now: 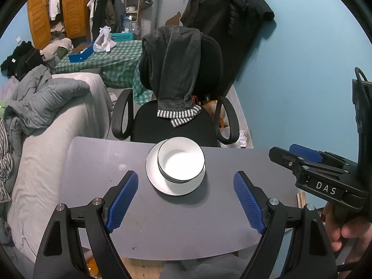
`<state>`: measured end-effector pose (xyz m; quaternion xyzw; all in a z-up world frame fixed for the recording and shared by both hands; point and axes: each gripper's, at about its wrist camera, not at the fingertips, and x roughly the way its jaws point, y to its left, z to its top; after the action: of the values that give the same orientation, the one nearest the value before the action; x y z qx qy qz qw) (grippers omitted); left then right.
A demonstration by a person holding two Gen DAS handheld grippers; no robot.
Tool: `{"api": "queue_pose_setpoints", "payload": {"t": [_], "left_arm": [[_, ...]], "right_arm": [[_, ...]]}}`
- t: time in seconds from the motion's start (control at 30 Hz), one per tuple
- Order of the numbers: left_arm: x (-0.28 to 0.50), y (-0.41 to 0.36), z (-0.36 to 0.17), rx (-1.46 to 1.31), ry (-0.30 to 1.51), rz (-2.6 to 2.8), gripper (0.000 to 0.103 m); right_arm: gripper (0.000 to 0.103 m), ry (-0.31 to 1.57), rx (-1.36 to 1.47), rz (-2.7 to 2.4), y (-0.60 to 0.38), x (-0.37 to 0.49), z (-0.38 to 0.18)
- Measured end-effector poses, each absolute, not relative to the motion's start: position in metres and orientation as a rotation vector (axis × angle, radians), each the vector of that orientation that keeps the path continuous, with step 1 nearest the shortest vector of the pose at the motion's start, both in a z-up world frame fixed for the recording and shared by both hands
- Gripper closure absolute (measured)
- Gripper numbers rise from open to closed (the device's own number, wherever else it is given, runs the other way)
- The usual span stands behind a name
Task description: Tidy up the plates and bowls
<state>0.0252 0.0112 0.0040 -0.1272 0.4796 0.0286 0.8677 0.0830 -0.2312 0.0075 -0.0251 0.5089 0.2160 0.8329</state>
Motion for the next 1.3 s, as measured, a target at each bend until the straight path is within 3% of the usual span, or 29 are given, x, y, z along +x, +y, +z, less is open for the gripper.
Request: {"api": "queue_pose_setpoints", "payload": {"t": [1.3], "left_arm": [[0.025, 0.026, 0.015, -0.254, 1.000, 0.099, 0.018]], "right_arm": [[0.044, 1.095, -0.031, 0.478, -0.228, 0.092, 0.013]]}}
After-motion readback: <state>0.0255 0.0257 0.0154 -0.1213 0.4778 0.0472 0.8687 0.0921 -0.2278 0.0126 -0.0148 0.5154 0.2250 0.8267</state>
